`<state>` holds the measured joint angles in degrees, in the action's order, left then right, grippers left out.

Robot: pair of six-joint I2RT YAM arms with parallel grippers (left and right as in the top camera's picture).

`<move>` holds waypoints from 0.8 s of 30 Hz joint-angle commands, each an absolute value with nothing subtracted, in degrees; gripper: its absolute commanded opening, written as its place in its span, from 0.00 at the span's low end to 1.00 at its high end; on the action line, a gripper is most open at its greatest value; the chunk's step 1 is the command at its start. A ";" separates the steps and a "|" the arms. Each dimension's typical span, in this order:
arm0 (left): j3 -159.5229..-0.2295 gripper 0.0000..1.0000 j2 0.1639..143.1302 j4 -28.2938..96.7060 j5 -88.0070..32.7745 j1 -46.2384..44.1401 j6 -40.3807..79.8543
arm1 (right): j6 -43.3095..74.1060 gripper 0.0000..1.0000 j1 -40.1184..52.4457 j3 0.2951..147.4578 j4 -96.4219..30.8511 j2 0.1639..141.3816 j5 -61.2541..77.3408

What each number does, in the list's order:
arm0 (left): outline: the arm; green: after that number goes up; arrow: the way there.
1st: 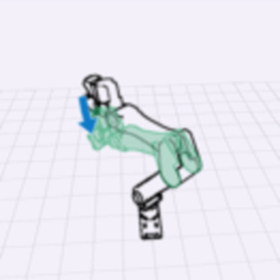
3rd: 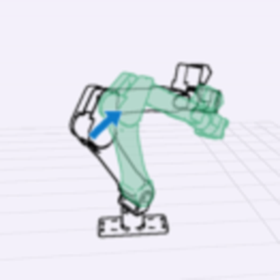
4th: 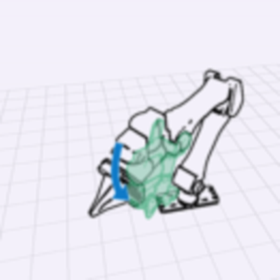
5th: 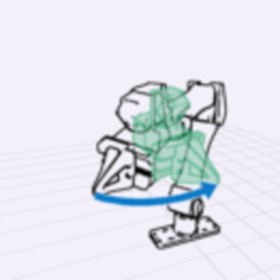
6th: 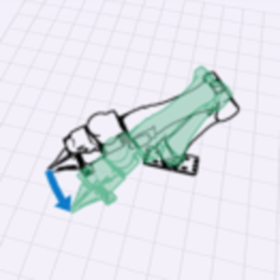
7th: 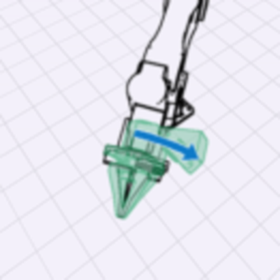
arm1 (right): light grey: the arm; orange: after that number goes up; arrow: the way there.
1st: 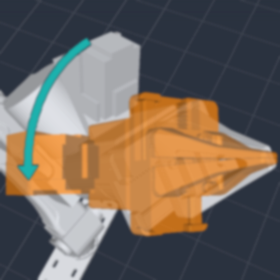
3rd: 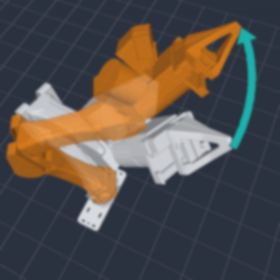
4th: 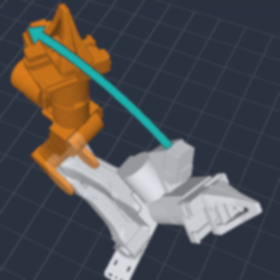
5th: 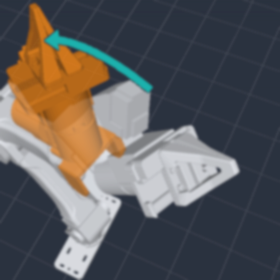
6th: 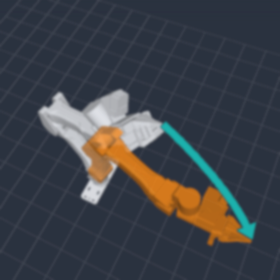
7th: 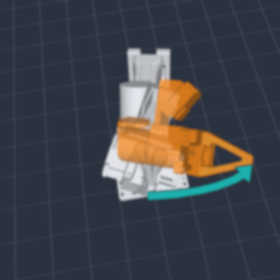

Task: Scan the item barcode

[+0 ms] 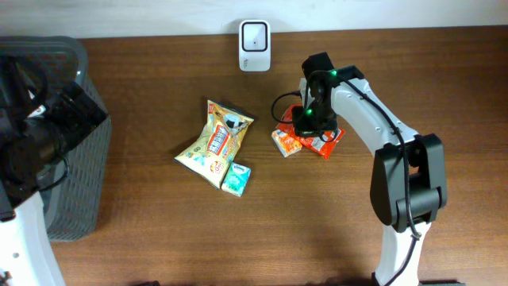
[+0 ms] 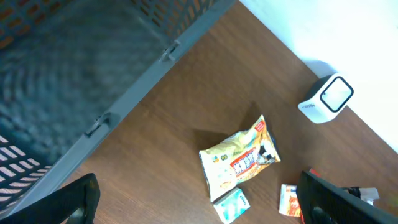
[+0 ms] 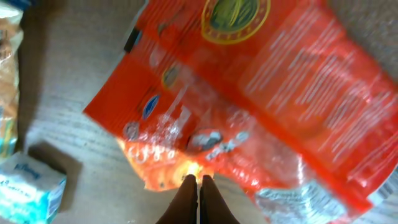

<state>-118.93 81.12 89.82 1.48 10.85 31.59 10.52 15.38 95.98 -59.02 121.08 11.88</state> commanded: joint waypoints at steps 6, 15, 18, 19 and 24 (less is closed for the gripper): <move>-118.91 0.99 81.03 89.73 1.26 11.16 32.32 | 11.64 0.04 15.86 88.09 -50.19 122.32 11.05; -118.91 0.99 81.03 89.73 1.26 11.16 32.32 | 11.46 0.05 18.35 88.07 -47.18 122.32 21.61; -118.91 0.99 81.03 89.73 1.26 11.16 32.32 | 10.92 0.05 20.67 88.07 -47.09 122.32 23.79; -118.91 0.99 81.03 89.73 1.26 11.16 32.32 | 10.90 0.05 21.65 88.07 -47.00 122.30 23.77; -118.91 0.99 81.03 89.73 1.26 11.16 32.32 | 10.90 0.05 24.43 89.03 -47.37 121.25 23.73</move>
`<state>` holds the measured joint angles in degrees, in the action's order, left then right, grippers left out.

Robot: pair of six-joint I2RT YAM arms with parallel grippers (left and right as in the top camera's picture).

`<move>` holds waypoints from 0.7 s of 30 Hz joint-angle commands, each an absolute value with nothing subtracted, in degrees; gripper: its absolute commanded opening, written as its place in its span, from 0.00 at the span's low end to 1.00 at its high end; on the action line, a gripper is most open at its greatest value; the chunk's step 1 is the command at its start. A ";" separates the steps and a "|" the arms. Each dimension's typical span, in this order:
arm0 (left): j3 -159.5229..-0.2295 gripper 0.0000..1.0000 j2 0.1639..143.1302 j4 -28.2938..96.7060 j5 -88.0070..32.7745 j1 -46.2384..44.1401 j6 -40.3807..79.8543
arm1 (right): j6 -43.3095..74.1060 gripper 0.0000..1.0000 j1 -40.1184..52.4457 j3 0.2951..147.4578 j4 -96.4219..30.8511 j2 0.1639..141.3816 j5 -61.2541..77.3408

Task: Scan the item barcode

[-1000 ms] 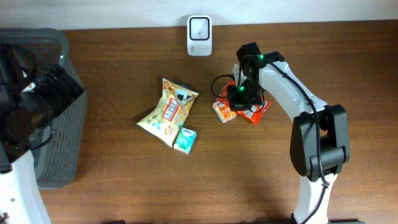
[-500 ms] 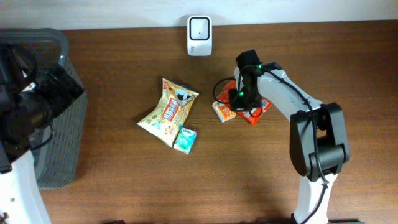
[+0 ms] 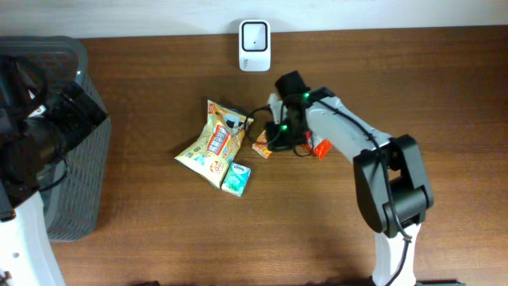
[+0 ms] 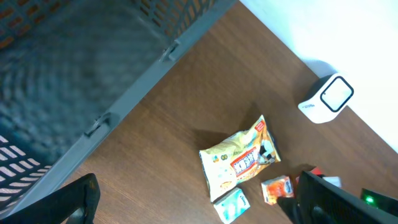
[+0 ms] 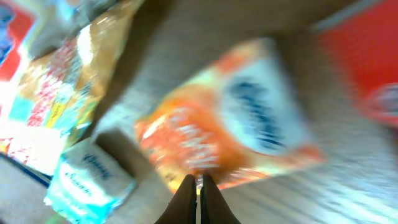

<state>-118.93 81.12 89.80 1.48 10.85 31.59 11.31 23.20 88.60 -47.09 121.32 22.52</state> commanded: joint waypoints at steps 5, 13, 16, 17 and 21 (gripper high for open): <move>-118.91 0.99 81.03 89.73 1.26 11.16 32.32 | 10.96 0.08 22.00 94.32 -50.83 118.10 21.78; -118.91 0.99 81.03 89.73 1.26 11.16 32.32 | 7.01 0.75 8.21 99.46 -56.42 117.82 16.91; -118.91 0.99 81.03 89.73 1.26 11.16 32.32 | -1.61 0.87 4.62 97.43 -57.06 118.83 19.70; -118.91 0.99 81.03 89.73 1.26 11.16 32.32 | -1.72 0.89 3.88 96.66 -57.08 119.15 19.31; -118.91 0.99 81.03 89.73 1.26 11.16 32.32 | -1.72 0.92 1.41 93.47 -55.31 120.36 19.75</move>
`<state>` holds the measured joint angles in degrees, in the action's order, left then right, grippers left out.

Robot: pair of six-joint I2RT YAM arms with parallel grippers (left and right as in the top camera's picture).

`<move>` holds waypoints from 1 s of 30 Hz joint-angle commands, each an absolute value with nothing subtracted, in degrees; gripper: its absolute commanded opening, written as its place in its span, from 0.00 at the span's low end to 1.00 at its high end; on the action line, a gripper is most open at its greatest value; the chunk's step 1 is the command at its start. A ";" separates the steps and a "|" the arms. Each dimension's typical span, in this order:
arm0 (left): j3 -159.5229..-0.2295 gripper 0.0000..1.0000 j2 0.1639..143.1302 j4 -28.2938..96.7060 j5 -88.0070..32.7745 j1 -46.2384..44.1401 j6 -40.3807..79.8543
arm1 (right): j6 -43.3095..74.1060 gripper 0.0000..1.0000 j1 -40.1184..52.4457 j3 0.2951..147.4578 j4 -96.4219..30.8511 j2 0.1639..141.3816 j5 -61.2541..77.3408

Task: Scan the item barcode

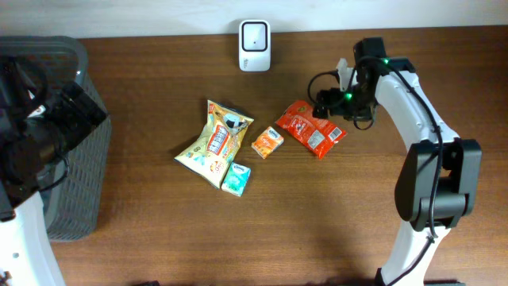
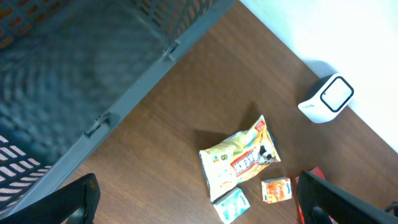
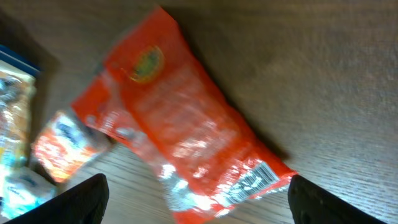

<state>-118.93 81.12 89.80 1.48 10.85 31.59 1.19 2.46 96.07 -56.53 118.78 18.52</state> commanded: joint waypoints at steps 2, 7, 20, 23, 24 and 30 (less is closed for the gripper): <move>-118.91 0.99 81.03 89.73 1.26 11.16 32.32 | -1.74 1.00 0.99 91.46 -52.51 120.90 21.02; -118.91 0.99 81.03 89.73 1.26 11.16 32.32 | -2.13 0.99 1.61 88.88 -47.77 123.04 24.12; -118.91 0.99 81.03 89.73 1.26 11.16 32.32 | -4.03 0.04 1.85 90.76 -50.17 123.04 30.15; -118.91 0.99 81.03 89.73 1.26 11.16 32.32 | -1.80 0.04 1.87 92.84 -52.31 120.62 25.17; -118.91 0.98 81.03 89.73 1.26 11.16 32.32 | -0.23 0.04 1.91 93.23 -52.73 119.68 22.59; -118.91 0.99 81.03 89.73 1.26 11.16 32.32 | 17.63 0.04 3.01 93.93 -56.88 111.18 -10.98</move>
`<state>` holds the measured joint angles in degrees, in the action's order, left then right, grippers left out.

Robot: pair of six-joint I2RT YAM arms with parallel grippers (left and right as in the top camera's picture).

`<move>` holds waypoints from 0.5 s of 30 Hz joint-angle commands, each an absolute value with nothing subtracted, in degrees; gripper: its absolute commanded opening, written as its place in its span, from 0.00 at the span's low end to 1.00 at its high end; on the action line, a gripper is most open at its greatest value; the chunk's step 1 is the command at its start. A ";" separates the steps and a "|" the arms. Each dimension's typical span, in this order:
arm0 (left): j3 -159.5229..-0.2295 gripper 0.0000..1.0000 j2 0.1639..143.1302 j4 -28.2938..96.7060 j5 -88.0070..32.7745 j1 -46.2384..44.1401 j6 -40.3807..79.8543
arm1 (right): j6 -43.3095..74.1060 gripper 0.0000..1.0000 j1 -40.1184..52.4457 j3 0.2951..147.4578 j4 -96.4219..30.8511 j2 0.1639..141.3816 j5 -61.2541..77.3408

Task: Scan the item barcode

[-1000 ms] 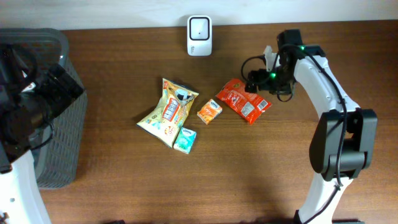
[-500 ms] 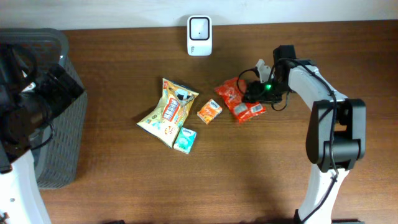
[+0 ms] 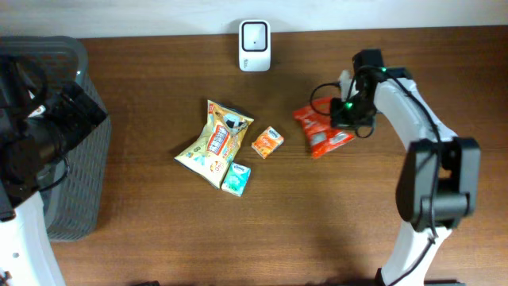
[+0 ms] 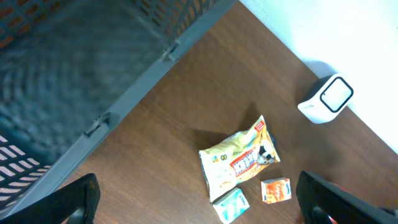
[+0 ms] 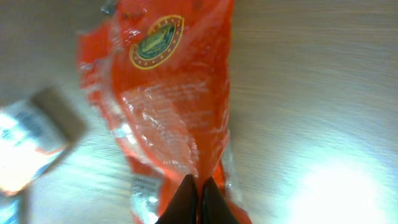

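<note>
A red snack bag [image 3: 321,131] lies right of centre on the table, bunched up into a fold. My right gripper [image 5: 199,185] is shut on that fold of the red bag [image 5: 165,106], seen in the overhead view at the bag's right end [image 3: 347,111]. The white barcode scanner [image 3: 255,36] stands at the table's back edge. My left gripper [image 4: 199,190] hangs open high above the table's left side, with nothing between its fingers.
A yellow snack bag [image 3: 213,143], a small orange pack [image 3: 267,142] and a teal tissue pack [image 3: 236,179] lie in the middle of the table. A grey mesh basket [image 3: 75,183] stands at the left edge, under my left arm.
My right gripper was open over the red bag's right end; now it is shut on the bag. The bag has bunched up and sits slightly further right. The left arm has not moved.
My right gripper was shut, its tip on the red bag with the orange pack against it. Then it was further left, shut, with the orange pack near the yellow bag. Then it was open at the red bag's right end, and now it grips that bag.
</note>
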<state>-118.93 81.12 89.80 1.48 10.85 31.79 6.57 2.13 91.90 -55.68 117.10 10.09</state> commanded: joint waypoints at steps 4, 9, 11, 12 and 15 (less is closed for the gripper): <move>-118.91 0.99 81.03 89.73 1.26 11.16 32.32 | 28.34 0.04 6.83 93.80 -60.90 110.72 -32.77; -118.91 0.99 81.03 89.73 1.26 11.16 32.32 | 32.47 0.04 12.93 92.25 -61.04 112.31 -39.53; -118.91 0.99 81.03 89.73 1.26 11.16 32.32 | 32.42 0.04 15.33 91.90 -60.66 113.97 -39.05; -118.91 0.99 81.03 89.73 1.26 11.16 32.32 | 32.42 0.04 16.01 91.90 -60.69 114.65 -39.53; -118.91 0.99 81.03 89.73 1.26 11.16 32.32 | 31.68 0.07 15.99 92.03 -59.88 114.83 -36.18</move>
